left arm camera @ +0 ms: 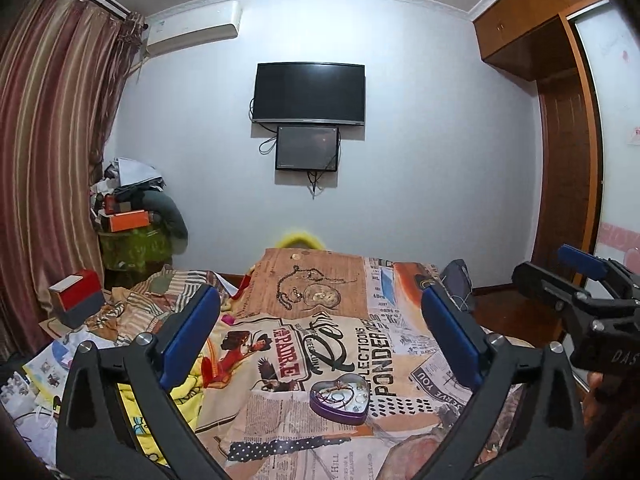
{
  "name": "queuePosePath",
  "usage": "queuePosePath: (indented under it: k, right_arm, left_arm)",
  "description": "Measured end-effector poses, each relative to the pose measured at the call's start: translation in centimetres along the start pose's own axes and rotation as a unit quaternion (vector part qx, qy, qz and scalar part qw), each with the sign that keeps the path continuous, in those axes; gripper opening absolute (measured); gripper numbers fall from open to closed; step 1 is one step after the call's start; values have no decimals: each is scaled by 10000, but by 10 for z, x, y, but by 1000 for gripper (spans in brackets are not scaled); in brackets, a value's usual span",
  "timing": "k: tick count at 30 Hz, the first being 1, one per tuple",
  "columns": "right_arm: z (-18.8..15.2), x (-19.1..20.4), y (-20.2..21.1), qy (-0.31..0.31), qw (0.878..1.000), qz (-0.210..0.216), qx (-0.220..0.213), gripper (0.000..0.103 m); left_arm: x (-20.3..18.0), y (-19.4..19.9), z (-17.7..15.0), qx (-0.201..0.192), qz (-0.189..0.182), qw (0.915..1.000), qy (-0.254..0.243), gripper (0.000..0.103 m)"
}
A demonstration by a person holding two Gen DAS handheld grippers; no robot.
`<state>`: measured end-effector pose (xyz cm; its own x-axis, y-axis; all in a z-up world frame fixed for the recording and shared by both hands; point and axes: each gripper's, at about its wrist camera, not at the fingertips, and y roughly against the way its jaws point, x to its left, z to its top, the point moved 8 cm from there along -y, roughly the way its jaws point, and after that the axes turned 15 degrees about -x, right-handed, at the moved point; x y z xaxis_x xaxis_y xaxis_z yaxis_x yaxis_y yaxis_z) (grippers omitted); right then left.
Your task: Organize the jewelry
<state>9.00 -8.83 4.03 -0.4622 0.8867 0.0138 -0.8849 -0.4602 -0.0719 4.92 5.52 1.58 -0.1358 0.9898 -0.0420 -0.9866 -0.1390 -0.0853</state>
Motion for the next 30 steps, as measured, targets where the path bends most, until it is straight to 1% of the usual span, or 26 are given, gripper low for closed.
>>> queuePosePath:
  k: [9, 16, 30]
  right_arm:
    - [-5, 0, 6, 13, 10000, 44, 45, 103]
    - [-10, -1, 10, -20, 9999, 44, 90, 103]
    - [-10, -6, 11, -98, 9998, 2, 150, 103]
  left_arm:
    - [-5, 7, -5, 57, 7, 10000, -35, 101]
    - [-7, 5, -6, 75, -3, 10000, -32, 101]
    - [-8, 0, -10, 124, -10, 9999, -22, 102]
